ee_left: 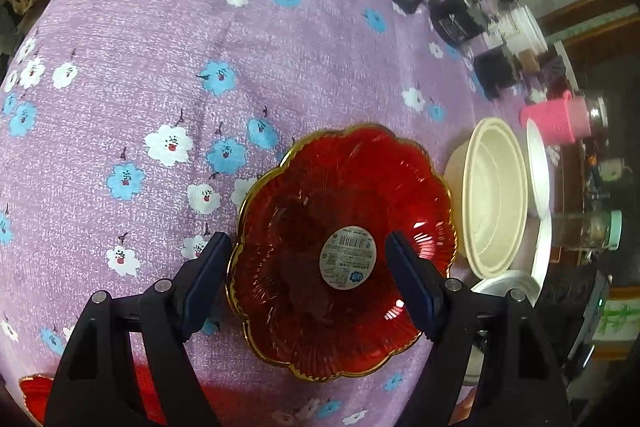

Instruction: Organize plates and bowls

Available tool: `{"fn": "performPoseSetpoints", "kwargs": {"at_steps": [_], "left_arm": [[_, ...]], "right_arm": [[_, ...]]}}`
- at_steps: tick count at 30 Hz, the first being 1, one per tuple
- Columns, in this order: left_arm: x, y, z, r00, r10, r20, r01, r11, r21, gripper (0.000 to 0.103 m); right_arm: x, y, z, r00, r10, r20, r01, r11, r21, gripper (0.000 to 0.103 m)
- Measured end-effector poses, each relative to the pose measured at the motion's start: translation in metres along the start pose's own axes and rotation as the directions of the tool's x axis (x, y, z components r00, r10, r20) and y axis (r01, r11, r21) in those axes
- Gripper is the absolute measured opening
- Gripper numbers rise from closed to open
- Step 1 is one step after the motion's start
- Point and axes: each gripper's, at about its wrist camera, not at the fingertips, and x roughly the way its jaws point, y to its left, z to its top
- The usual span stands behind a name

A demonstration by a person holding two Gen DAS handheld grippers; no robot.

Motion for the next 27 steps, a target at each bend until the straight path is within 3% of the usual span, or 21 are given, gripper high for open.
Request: {"fn": "performPoseSetpoints", "kwargs": {"at_steps": [6, 8, 10, 13, 20, 27], "left_arm": [[0.007, 0.0, -0.002, 1.0, 0.014, -0.012, -0.014, 1.0, 0.016, 0.079], [0.009, -0.001, -0.003, 1.0, 0.012, -0.01, -0.012, 1.0, 0.025, 0.079], [0.009, -0.001, -0.004, 1.0, 0.023, 0.0, -0.023, 0.999, 0.028, 0.077], [0.008, -0.003, -0.005, 0.998, 0.055, 0.008, -0.055, 0.998, 0.039, 0.064], [0.003, 0.008, -0.007, 0.99, 0.134, 0.046, -0.135, 0.99, 0.034, 0.019], [-0.001, 0.002, -0.016, 0.976, 0.199, 0.088, -0.205, 0.976, 0.072, 0.018]], "right_arm": [[0.009, 0.0, 0.005, 0.999, 0.02, -0.024, -0.021, 1.0, -0.017, 0.059], [0.011, 0.0, 0.006, 1.0, 0.013, -0.026, -0.013, 0.999, -0.033, 0.051], [0.013, -0.001, 0.007, 1.0, 0.002, -0.027, -0.003, 0.999, -0.039, 0.03], [0.016, -0.005, 0.008, 0.999, -0.005, -0.033, 0.004, 0.999, -0.035, 0.021], [0.014, -0.007, 0.006, 0.998, -0.06, 0.003, 0.06, 0.996, -0.062, 0.006], [0.012, -0.003, 0.0, 0.996, -0.083, 0.037, 0.086, 0.992, -0.095, 0.005]]}}
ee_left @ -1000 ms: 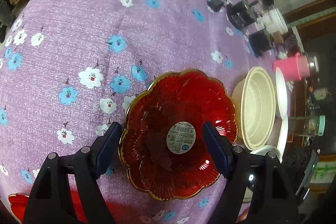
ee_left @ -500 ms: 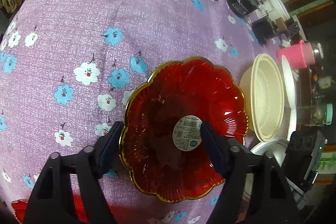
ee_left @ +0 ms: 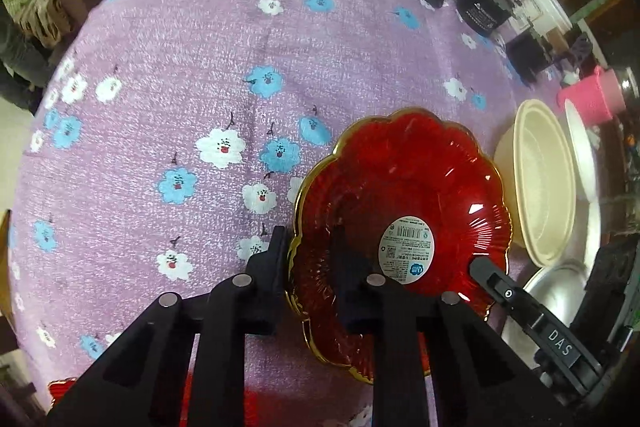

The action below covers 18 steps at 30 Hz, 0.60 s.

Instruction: Organize plates and bowls

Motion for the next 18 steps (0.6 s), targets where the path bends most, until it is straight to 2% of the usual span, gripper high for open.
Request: {"fn": "performPoseSetpoints", "kwargs": {"at_steps": [2, 9, 14, 18], "left_arm": [[-0.005, -0.001, -0.003, 1.0, 0.016, 0.015, -0.016, 1.0, 0.011, 0.018], [-0.037, 0.012, -0.012, 0.998, -0.004, 0.068, 0.005, 1.0, -0.013, 0.018], [-0.071, 0.023, -0.035, 0.992, -0.018, 0.121, 0.02, 1.0, -0.017, 0.018], [-0.096, 0.033, -0.066, 0.985, -0.013, 0.169, 0.014, 1.0, -0.008, 0.018]], "right_arm": [[0.0, 0.002, 0.0, 1.0, -0.002, -0.001, 0.002, 1.0, -0.007, 0.005], [-0.013, 0.019, -0.007, 0.999, 0.034, 0.025, -0.033, 0.998, -0.055, 0.005], [-0.031, 0.036, -0.022, 0.996, 0.077, 0.044, -0.072, 0.992, -0.104, 0.005], [-0.049, 0.051, -0.042, 0.993, 0.112, 0.043, -0.104, 0.982, -0.156, 0.005]]}}
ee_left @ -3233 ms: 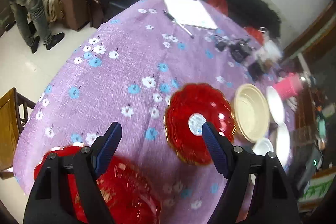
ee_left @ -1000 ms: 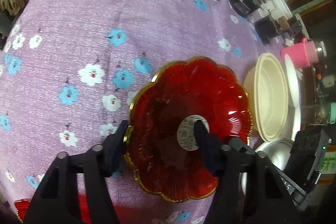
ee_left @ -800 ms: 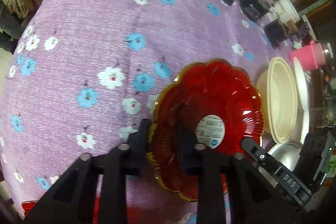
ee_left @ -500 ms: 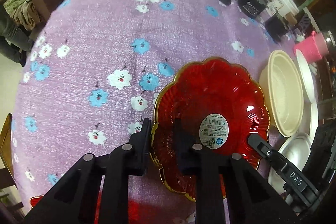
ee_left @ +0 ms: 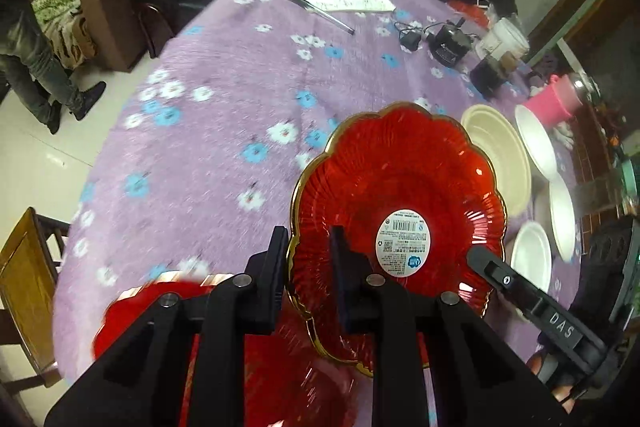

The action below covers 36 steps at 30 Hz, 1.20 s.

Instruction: Organize plates and bowls

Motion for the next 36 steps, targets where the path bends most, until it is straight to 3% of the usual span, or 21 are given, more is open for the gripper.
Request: {"fn": "performPoseSetpoints", "kwargs": {"at_steps": [8, 15, 20, 25, 28, 31, 33, 34, 35, 36], "left_arm": [[-0.038, 0.04, -0.074, 0.995, 0.09, 0.051, -0.09, 0.996, 0.009, 0.019], [-0.036, 0.082, -0.127, 0.991, 0.134, 0.021, -0.133, 0.99, -0.041, 0.019], [-0.023, 0.099, -0.139, 0.99, 0.138, -0.008, -0.138, 0.988, -0.065, 0.02], [-0.015, 0.099, -0.14, 0.978, 0.21, 0.009, -0.21, 0.977, -0.028, 0.02], [-0.014, 0.089, -0.138, 0.954, 0.296, 0.052, -0.298, 0.955, 0.018, 0.02], [-0.022, 0.083, -0.138, 0.912, 0.389, 0.128, -0.397, 0.917, 0.036, 0.021], [-0.035, 0.078, -0.142, 0.871, 0.448, 0.204, -0.46, 0.888, 0.013, 0.024], [-0.04, 0.078, -0.144, 0.861, 0.453, 0.233, -0.467, 0.884, 0.004, 0.026], [-0.047, 0.077, -0.146, 0.851, 0.453, 0.264, -0.468, 0.884, -0.007, 0.033], [-0.057, 0.074, -0.15, 0.838, 0.448, 0.311, -0.463, 0.886, -0.03, 0.044]], "right_arm": [[-0.013, 0.051, -0.059, 0.998, 0.028, -0.056, -0.036, 0.987, -0.154, 0.005], [0.013, 0.08, -0.115, 0.988, -0.018, -0.154, -0.023, 0.966, -0.259, 0.007], [0.031, 0.094, -0.138, 0.981, -0.083, -0.176, 0.023, 0.948, -0.317, 0.008], [0.049, 0.102, -0.149, 0.975, -0.154, -0.16, 0.084, 0.924, -0.373, 0.009], [0.051, 0.111, -0.154, 0.974, -0.218, -0.067, 0.169, 0.884, -0.435, 0.012], [0.054, 0.117, -0.158, 0.968, -0.25, -0.026, 0.206, 0.85, -0.485, 0.016], [0.049, 0.118, -0.158, 0.972, -0.232, -0.029, 0.187, 0.847, -0.498, 0.021], [0.042, 0.117, -0.156, 0.978, -0.209, -0.027, 0.168, 0.852, -0.496, 0.025], [0.031, 0.116, -0.153, 0.985, -0.17, -0.003, 0.147, 0.859, -0.491, 0.029], [0.022, 0.115, -0.149, 0.99, -0.142, 0.027, 0.137, 0.862, -0.489, 0.041]]}}
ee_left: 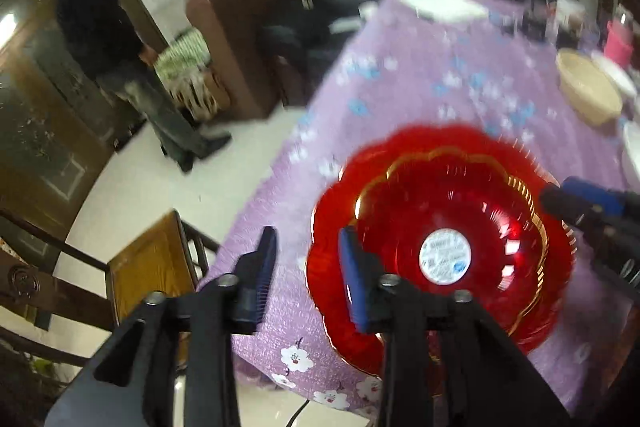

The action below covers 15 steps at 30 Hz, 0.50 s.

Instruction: Organize plates and bowls

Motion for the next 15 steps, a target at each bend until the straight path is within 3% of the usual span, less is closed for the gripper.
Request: {"fn": "performPoseSetpoints", "kwargs": {"at_steps": [1, 3, 6, 9, 11, 13, 15], "left_arm": [[-0.008, 0.001, -0.001, 0.999, -0.002, 0.033, 0.003, 1.0, -0.02, 0.05], [-0.028, 0.0, -0.004, 0.993, -0.045, 0.112, 0.051, 0.997, -0.054, 0.069], [-0.046, -0.012, -0.002, 0.976, -0.149, 0.16, 0.16, 0.985, -0.057, 0.073], [-0.057, -0.044, 0.0, 0.941, -0.302, 0.151, 0.305, 0.952, -0.002, 0.073], [-0.06, -0.068, 0.001, 0.927, -0.352, 0.133, 0.35, 0.936, 0.038, 0.073], [-0.062, -0.097, -0.002, 0.912, -0.398, 0.101, 0.391, 0.916, 0.088, 0.073], [-0.063, -0.124, -0.004, 0.897, -0.437, 0.066, 0.427, 0.896, 0.122, 0.073]], "right_arm": [[-0.014, -0.007, 0.002, 0.998, 0.009, 0.056, -0.01, 1.0, 0.004, 0.051], [-0.036, -0.023, 0.0, 0.988, 0.028, 0.153, -0.033, 0.999, 0.028, 0.059], [-0.057, -0.055, -0.002, 0.971, 0.014, 0.238, -0.029, 0.998, 0.063, 0.06], [-0.078, -0.095, -0.017, 0.96, -0.01, 0.281, -0.022, 0.994, 0.11, 0.06], [-0.098, -0.126, -0.033, 0.944, -0.032, 0.327, -0.017, 0.989, 0.145, 0.06], [-0.123, -0.154, -0.05, 0.918, -0.086, 0.386, 0.017, 0.984, 0.179, 0.061], [-0.144, -0.181, -0.062, 0.892, -0.149, 0.428, 0.057, 0.974, 0.221, 0.071]]}}
